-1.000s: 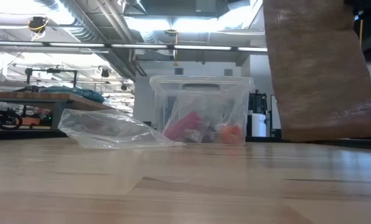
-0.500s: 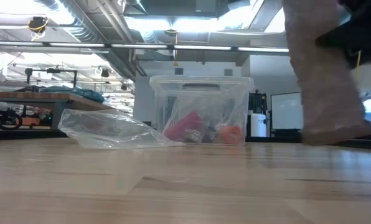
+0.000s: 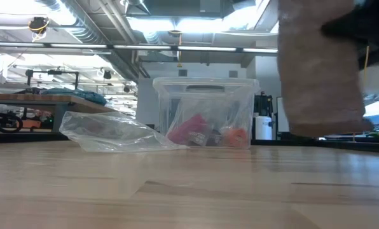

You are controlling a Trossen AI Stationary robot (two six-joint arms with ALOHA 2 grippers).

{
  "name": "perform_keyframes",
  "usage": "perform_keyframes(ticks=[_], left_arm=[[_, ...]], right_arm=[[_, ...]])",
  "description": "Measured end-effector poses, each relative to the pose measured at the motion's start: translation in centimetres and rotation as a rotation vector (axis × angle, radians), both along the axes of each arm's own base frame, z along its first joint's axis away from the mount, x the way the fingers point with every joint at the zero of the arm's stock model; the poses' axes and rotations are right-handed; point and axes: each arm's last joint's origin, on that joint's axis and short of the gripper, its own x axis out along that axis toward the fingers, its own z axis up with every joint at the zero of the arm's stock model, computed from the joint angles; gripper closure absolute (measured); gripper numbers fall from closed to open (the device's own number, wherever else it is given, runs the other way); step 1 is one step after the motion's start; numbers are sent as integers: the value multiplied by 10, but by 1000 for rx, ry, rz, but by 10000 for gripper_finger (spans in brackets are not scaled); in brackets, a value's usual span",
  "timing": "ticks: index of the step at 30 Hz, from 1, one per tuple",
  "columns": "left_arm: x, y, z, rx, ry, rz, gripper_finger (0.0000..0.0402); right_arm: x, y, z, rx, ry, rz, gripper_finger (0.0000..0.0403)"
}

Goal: Roll bandage
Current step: Roll the brown bandage

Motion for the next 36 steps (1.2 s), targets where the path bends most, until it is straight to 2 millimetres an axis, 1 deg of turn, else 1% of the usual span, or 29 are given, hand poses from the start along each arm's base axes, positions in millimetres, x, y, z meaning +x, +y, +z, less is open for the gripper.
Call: perform_keyframes(ticks=[3, 5, 8, 10, 14, 17, 21, 25, 28, 30, 32, 36], left_arm=[[-1, 2, 0, 26, 1, 63, 400], [-1, 3, 0, 47, 3, 119, 400], [-2, 3, 1, 73, 7, 147, 400], [-1, 5, 1, 78, 5, 153, 400], [1, 11, 1, 49, -3, 208, 400], [2, 13, -2, 58, 9, 256, 400], [4, 13, -9, 98, 41, 289, 400], [12, 9, -25, 126, 83, 306, 400], [20, 4, -42, 137, 116, 302, 400], [23, -1, -53, 146, 137, 295, 400], [27, -7, -64, 164, 160, 285, 400], [30, -12, -73, 226, 186, 267, 400]], right_arm=[[-6, 11, 5, 39, -29, 101, 381], [-11, 22, 11, 48, -47, 162, 391], [-21, 35, 17, 34, -58, 171, 395], [-26, 43, 25, 49, -83, 176, 392], [-31, 59, 39, 48, -108, 235, 398], [-30, 72, 55, 48, -141, 275, 395], [-25, 88, 76, -35, -155, 311, 399], [-17, 101, 104, -143, -183, 328, 397], [-13, 107, 127, -270, -208, 324, 399], [-12, 106, 145, -341, -233, 288, 399], [-9, 103, 163, -387, -259, 238, 398], [2, 92, 185, -448, -279, 171, 399]])
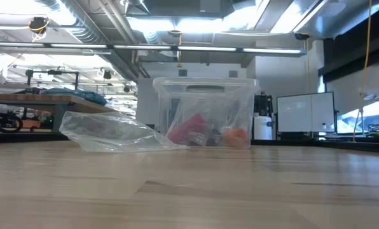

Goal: Roll bandage
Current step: Roll the brown bandage

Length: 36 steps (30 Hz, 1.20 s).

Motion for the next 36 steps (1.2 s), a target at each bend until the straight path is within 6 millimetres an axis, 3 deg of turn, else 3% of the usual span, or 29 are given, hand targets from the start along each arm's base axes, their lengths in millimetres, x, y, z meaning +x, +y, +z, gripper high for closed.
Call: perform_keyframes(ticks=[8, 15, 24, 27, 36], left_arm=[[7, -4, -18, 96, 89, -52, 400], [6, -10, -22, 172, 141, -106, 400], [5, -17, -18, 217, 128, -136, 400], [6, -14, -19, 201, 130, -127, 400], [9, -7, -23, 109, 128, -141, 400]], right_arm=[[34, -45, 9, 3, 0, -246, 399], [52, -94, -5, 51, 154, -452, 399], [70, -143, -29, 329, 430, -438, 395], [75, -151, -38, 424, 518, -437, 365], [82, -163, -70, 512, 782, -577, 195]])
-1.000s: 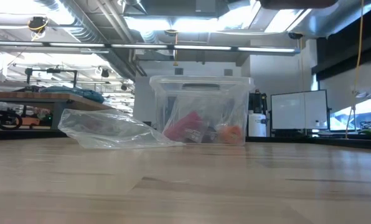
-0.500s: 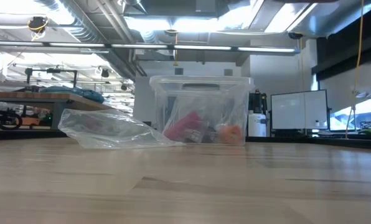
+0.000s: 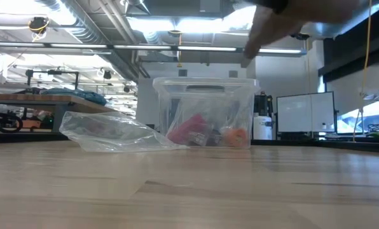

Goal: Roll bandage
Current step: Roll the brown bandage

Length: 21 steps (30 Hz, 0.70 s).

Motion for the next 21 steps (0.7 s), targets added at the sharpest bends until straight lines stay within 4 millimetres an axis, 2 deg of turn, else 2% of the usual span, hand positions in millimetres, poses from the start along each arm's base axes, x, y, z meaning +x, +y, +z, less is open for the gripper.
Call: perform_keyframes(ticks=[3, 7, 10, 14, 21], left_arm=[[3, 7, -3, -88, 3, -21, 400], [8, 18, -7, -221, 21, -52, 400], [12, 28, -9, -344, 26, -73, 400], [16, 39, -11, -500, 67, -174, 400], [17, 42, -13, -591, 82, -176, 400]], right_arm=[[-2, 0, -4, 5, 42, 3, 160], [-4, 0, -5, 39, 66, -16, 135], [-5, 0, -4, 77, 59, -55, 128], [-4, 1, -7, 232, 65, -182, 128], [-5, 6, -11, 355, 151, -103, 127]])
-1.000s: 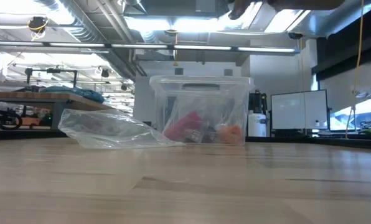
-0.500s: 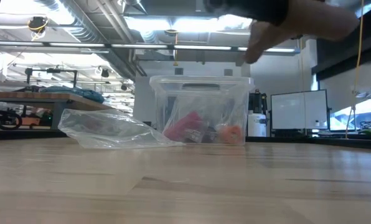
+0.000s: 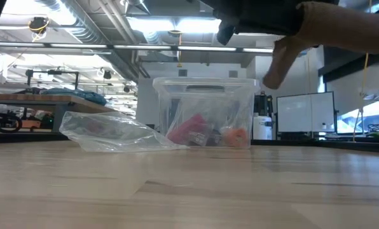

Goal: Roll bandage
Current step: Roll the brown bandage

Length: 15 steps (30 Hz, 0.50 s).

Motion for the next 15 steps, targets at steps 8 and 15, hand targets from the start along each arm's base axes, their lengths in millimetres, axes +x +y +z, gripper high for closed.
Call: perform_keyframes(ticks=[8, 15], left_arm=[[0, -1, 0, -24, 10, -58, 400], [-2, -5, -2, -29, 31, -88, 400]], right_arm=[[-10, -1, 11, 5, 31, -17, 127], [-33, -6, 35, -99, -96, 62, 127]])
